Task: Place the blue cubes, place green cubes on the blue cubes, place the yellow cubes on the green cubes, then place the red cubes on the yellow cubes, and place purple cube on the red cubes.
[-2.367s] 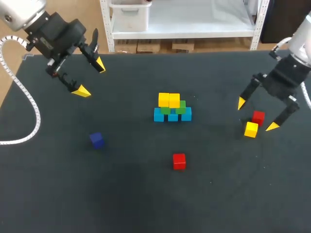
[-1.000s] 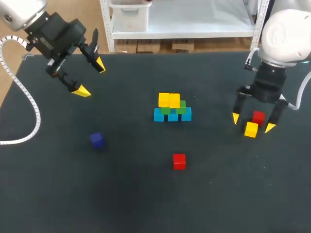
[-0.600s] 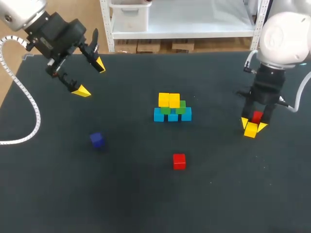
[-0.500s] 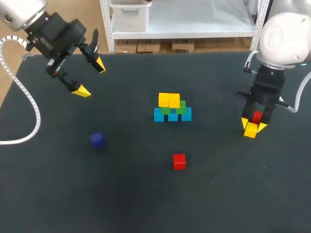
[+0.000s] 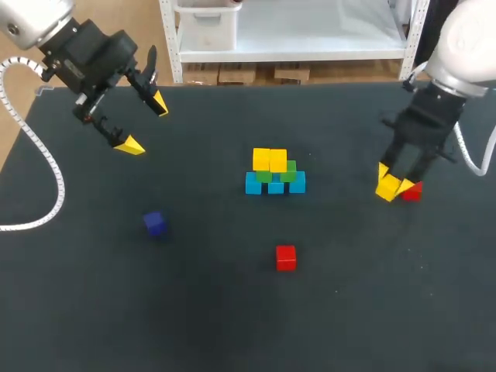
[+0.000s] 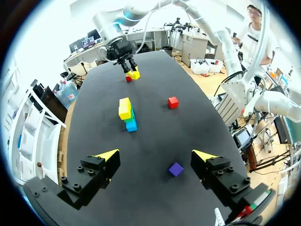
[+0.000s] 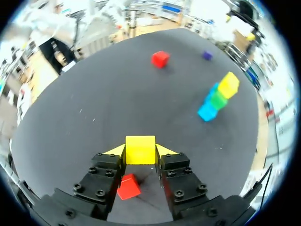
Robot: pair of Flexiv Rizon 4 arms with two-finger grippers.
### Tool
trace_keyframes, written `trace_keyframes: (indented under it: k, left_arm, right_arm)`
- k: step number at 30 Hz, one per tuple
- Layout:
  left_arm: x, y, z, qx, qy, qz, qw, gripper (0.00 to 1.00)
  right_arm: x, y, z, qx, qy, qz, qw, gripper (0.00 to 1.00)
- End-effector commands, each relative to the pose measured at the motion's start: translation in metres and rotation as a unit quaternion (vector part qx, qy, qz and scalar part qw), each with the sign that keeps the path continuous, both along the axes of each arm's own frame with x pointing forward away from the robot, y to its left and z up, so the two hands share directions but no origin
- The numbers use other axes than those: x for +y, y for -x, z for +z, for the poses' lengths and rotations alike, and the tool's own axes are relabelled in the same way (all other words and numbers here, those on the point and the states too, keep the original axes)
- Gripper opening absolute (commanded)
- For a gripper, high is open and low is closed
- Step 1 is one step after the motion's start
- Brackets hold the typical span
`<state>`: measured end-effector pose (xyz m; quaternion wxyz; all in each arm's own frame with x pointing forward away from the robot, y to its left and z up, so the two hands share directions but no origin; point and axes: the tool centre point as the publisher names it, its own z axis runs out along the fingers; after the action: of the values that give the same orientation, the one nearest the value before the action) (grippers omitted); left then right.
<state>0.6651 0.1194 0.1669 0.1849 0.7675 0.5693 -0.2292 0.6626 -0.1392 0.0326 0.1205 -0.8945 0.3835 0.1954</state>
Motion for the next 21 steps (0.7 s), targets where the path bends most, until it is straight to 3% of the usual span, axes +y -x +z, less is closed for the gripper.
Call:
trace_keyframes:
  k: [1, 3, 9, 21]
  left_arm:
    - [0.001, -0.001, 0.000, 0.000, 0.001, -0.002, 1.000, 1.00]
    - [0.001, -0.001, 0.000, 0.000, 0.001, -0.002, 1.000, 1.00]
    - [0.001, -0.001, 0.000, 0.000, 0.001, -0.002, 1.000, 1.00]
    - [0.001, -0.001, 0.000, 0.000, 0.001, -0.002, 1.000, 1.00]
  right_arm:
    - [0.010, 0.011, 0.010, -0.044, -0.034, -0.193, 0.980, 0.00]
    - [0.022, 0.010, 0.014, -0.067, -0.029, -0.249, 0.966, 0.00]
    - [0.062, 0.004, 0.016, -0.061, -0.023, -0.353, 0.933, 0.00]
    - [0.099, -0.008, 0.027, -0.038, 0.012, -0.449, 0.893, 0.00]
